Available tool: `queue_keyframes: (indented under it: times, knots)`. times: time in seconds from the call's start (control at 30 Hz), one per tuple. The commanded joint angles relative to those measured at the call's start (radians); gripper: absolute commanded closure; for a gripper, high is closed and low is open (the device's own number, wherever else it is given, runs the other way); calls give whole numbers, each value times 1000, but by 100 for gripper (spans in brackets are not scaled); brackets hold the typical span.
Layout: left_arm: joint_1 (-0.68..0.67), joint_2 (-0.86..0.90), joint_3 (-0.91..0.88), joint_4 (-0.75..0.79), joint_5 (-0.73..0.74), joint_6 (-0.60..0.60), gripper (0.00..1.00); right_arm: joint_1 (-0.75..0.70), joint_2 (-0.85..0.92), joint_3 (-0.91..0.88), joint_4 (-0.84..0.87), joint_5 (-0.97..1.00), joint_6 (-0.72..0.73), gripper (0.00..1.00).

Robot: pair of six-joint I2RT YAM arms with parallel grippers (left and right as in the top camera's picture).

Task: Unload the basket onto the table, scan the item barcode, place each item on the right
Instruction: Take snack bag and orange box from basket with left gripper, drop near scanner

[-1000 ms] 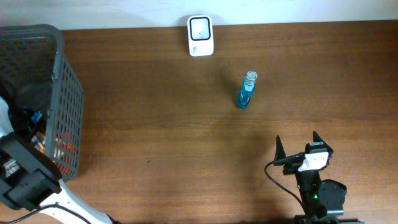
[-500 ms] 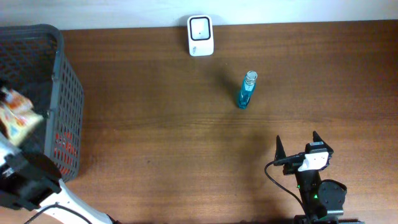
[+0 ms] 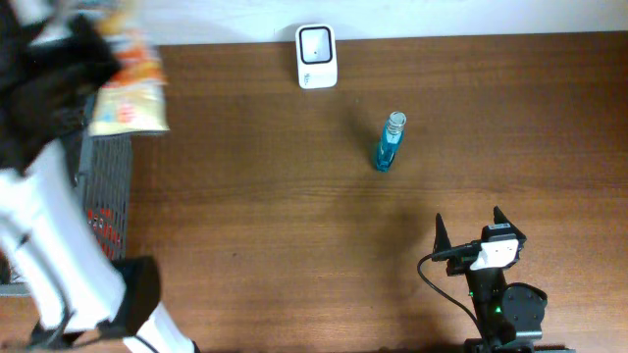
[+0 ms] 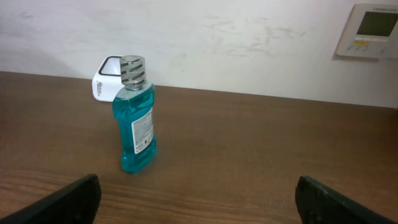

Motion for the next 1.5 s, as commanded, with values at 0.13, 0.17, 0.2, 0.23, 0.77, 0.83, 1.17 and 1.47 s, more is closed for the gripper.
queue_keyframes:
  times: [0.13, 0.17, 0.2, 0.23, 0.77, 0.83, 1.17, 1.47]
  knots:
    - [-334, 341, -161, 83, -138, 20, 100, 5, -6, -7, -3, 5, -6, 2]
    - [-355, 385, -166, 98, -150, 19, 100, 5, -6, -7, -3, 5, -6, 2]
    - [-377, 436, -166, 113, -154, 19, 100, 5, -6, -7, -3, 5, -6, 2]
    - [-393, 477, -166, 123, -153, 19, 100, 5, -6, -7, -3, 5, -6, 2]
    - [-550, 706, -55, 186, -151, -18, 27, 5, -6, -7, -3, 5, -6, 2]
    - [-500, 687, 124, 83, -148, -18, 27, 5, -6, -7, -3, 5, -6, 2]
    - [-101, 287, 239, -16, -149, 109, 20, 5, -6, -7, -3, 5, -6, 2]
    - [386, 100, 104, -16, -149, 109, 11, 5, -6, -7, -3, 5, -6, 2]
